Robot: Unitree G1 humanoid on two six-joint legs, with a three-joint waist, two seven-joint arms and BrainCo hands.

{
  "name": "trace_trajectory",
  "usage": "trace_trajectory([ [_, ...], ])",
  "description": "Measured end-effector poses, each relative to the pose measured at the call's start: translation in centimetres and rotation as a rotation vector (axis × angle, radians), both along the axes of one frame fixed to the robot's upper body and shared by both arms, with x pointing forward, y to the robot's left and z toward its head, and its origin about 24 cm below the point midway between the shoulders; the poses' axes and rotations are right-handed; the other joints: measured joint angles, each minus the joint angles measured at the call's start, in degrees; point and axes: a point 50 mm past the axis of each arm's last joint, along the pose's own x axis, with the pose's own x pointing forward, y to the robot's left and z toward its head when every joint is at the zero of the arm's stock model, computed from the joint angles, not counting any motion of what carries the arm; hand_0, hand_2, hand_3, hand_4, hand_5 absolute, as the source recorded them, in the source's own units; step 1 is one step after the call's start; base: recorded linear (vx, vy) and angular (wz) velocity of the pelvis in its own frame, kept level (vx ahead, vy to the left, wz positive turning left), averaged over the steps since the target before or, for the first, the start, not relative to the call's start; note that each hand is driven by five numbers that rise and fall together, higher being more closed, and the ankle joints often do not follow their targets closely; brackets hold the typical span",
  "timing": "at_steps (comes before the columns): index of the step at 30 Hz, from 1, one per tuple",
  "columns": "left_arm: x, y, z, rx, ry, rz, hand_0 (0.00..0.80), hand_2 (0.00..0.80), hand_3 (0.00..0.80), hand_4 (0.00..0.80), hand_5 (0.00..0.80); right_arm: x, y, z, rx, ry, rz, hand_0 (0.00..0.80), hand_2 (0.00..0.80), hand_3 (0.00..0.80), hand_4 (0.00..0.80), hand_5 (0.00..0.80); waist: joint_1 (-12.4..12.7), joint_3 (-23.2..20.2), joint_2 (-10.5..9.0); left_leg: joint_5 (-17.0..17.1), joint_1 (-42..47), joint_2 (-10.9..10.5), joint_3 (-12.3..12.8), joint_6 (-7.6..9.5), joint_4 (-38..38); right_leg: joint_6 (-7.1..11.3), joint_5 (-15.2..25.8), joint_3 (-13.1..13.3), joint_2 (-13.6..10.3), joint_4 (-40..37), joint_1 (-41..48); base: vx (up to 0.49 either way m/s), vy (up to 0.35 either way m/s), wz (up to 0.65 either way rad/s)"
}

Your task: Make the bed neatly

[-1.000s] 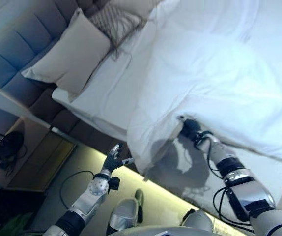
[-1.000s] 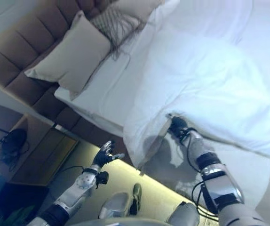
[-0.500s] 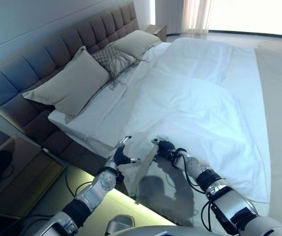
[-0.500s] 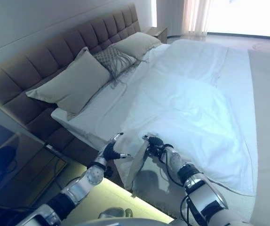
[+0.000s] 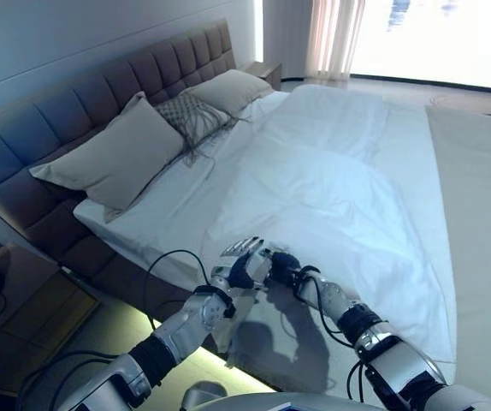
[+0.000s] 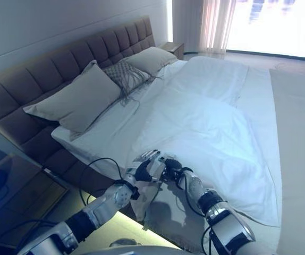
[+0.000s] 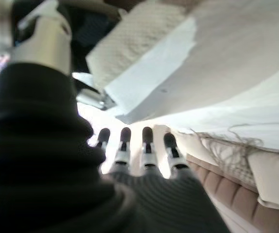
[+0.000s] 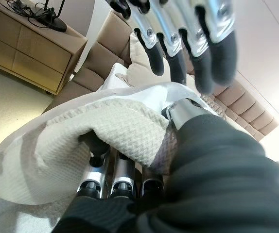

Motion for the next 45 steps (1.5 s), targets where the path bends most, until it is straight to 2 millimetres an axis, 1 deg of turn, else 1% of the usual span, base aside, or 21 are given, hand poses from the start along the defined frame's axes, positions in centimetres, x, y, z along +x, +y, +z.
trace_trajectory([
  [4,-0.3,-0.3,-0.5,0.100,0.008,-0.016,0.000,0.000,0.000,0.000,0.000,0.0,0.1,0.0,-0.002,0.002,-0.003,0.800,0.800,0.800,0.800,0.800,0.02,-0.03,-0.01,0.00,0.22,-0.01,0.00,0.00,-0.28,0.06,0.00,-0.15,0.00,-0.20,0.12,0.000,0.000,0.00],
  [7,-0.4,-0.3,-0.7,0.134,0.016,-0.007,0.000,0.000,0.000,0.000,0.000,0.0,0.2,0.2,-0.007,0.001,-0.005,0.800,0.800,0.800,0.800,0.800,-0.03,-0.04,0.01,0.00,0.24,-0.03,-0.01,0.00,-0.57,0.09,0.00,-0.23,-0.01,-0.20,0.01,0.024,0.010,0.00],
  [13,-0.5,-0.8,-1.3,0.116,0.087,0.074,0.000,0.000,0.000,0.000,0.000,-0.5,0.3,-0.2,-0.014,0.028,0.000,0.800,0.800,0.800,0.800,0.800,-0.10,-0.40,0.58,0.00,0.32,-0.13,-0.02,0.00,-0.75,0.23,0.06,-0.24,-0.08,-0.31,0.02,0.032,0.009,0.00],
  [16,-0.8,-1.1,-1.8,0.130,0.088,0.106,0.000,0.000,0.000,0.000,0.000,-0.7,0.3,-0.3,-0.014,0.039,0.005,0.800,0.800,0.800,0.800,0.800,-0.35,-0.52,0.87,0.00,0.36,-0.10,-0.02,0.00,-0.74,0.23,0.06,-0.24,-0.06,-0.31,0.04,0.011,-0.001,0.00],
  [19,-0.9,-1.2,-1.9,0.138,0.074,0.131,0.000,0.000,0.000,0.000,0.000,-0.6,0.4,-0.1,-0.014,0.035,0.013,0.800,0.800,0.800,0.800,0.800,-1.40,-0.49,1.14,0.00,0.37,-0.09,-0.02,0.00,-0.74,0.25,0.06,-0.23,-0.06,-0.31,0.04,0.000,0.000,0.00],
  [23,-0.9,-1.6,-2.0,0.121,0.061,0.151,0.000,0.000,0.000,0.000,0.000,-0.5,0.1,0.3,-0.023,0.023,0.022,0.800,0.800,0.800,0.800,0.800,-1.76,-0.29,2.16,0.00,0.37,-0.05,-0.01,0.00,-0.76,0.28,0.07,-0.04,-0.05,-0.30,-0.08,-0.014,0.020,0.00],
  [25,-1.0,-1.8,-2.2,0.098,0.074,0.170,0.000,0.000,0.000,0.000,0.000,-0.5,0.0,0.3,-0.034,0.031,0.026,0.800,0.800,0.800,0.800,0.800,-1.95,0.04,3.09,0.00,0.36,-0.06,0.00,0.00,-0.76,0.30,0.06,0.03,-0.06,-0.29,-0.13,-0.020,0.062,0.00],
  [26,-1.1,-2.0,-2.2,0.086,0.084,0.178,0.000,0.000,0.000,0.000,0.000,-0.5,0.0,0.4,-0.042,0.036,0.030,0.800,0.800,0.800,0.800,0.800,-2.81,0.24,3.49,0.00,0.35,-0.06,0.03,0.00,-0.80,0.31,0.06,0.08,-0.07,-0.28,-0.19,-0.008,0.064,0.00],
  [30,-1.3,-2.6,-2.6,0.053,0.124,0.212,0.000,0.000,0.000,0.000,0.000,-0.6,-0.5,0.4,-0.066,0.059,0.045,0.800,0.800,0.800,0.800,0.800,-3.22,0.61,4.75,0.00,0.37,-0.07,0.66,0.00,-0.82,0.49,-0.06,0.73,-0.05,-0.20,-0.79,0.015,0.064,-0.08],
  [31,-1.4,-2.7,-2.8,0.053,0.130,0.216,0.226,0.226,0.226,0.226,0.226,-0.6,-0.5,0.4,-0.072,0.065,0.046,0.800,0.800,0.800,0.800,0.800,-3.35,0.56,4.86,0.00,0.37,-0.09,0.67,0.00,-0.82,0.49,-0.06,0.84,-0.05,-0.20,-0.93,0.021,0.096,-0.13],
  [32,-1.5,-2.8,-2.9,0.054,0.138,0.220,0.800,0.800,0.800,0.800,0.800,-0.7,-0.6,0.3,-0.080,0.073,0.051,0.800,0.800,0.800,0.800,0.800,-3.48,0.57,4.99,0.01,0.43,-0.11,0.69,0.00,-0.82,0.39,0.00,0.95,-0.06,-0.20,-1.04,0.020,0.097,-0.13],
  [35,-1.4,-2.7,-3.2,0.058,0.154,0.239,0.800,0.800,0.800,0.800,0.800,-1.1,-0.7,0.0,-0.106,0.107,0.077,0.800,0.800,0.800,0.800,0.800,-4.36,0.74,5.48,0.02,1.06,-0.21,0.74,0.00,-0.89,0.46,-0.04,1.35,-0.18,-0.23,-1.06,0.031,0.077,-0.17],
  [37,-1.3,-2.6,-3.3,0.054,0.164,0.250,0.800,0.800,0.800,0.800,0.800,-1.3,-0.8,-0.1,-0.115,0.116,0.084,0.800,0.800,0.800,0.800,0.800,-4.44,0.93,6.02,0.02,1.79,-0.29,0.77,0.01,-0.93,0.54,-0.09,2.29,-0.17,-0.22,-1.07,0.040,0.049,-0.27],
  [39,-1.0,-2.4,-3.2,0.042,0.175,0.273,0.800,0.800,0.800,0.800,0.800,-1.8,-0.6,-0.3,-0.121,0.121,0.105,0.800,0.800,0.800,0.800,0.800,-4.52,0.88,6.34,0.02,2.29,-0.27,0.77,0.01,-0.95,0.54,-0.09,2.38,-0.23,-0.22,-1.05,0.051,0.060,-0.22],
  [45,-1.1,-2.7,-3.4,0.025,0.193,0.286,0.800,0.800,0.800,0.800,0.800,-2.0,-0.5,-0.3,-0.131,0.116,0.114,0.800,0.800,0.800,0.800,0.800,-4.84,0.76,7.02,0.05,3.53,-0.56,0.73,0.01,-0.94,0.81,-0.26,2.23,-0.74,-0.29,-0.13,0.030,0.068,-0.09],
])
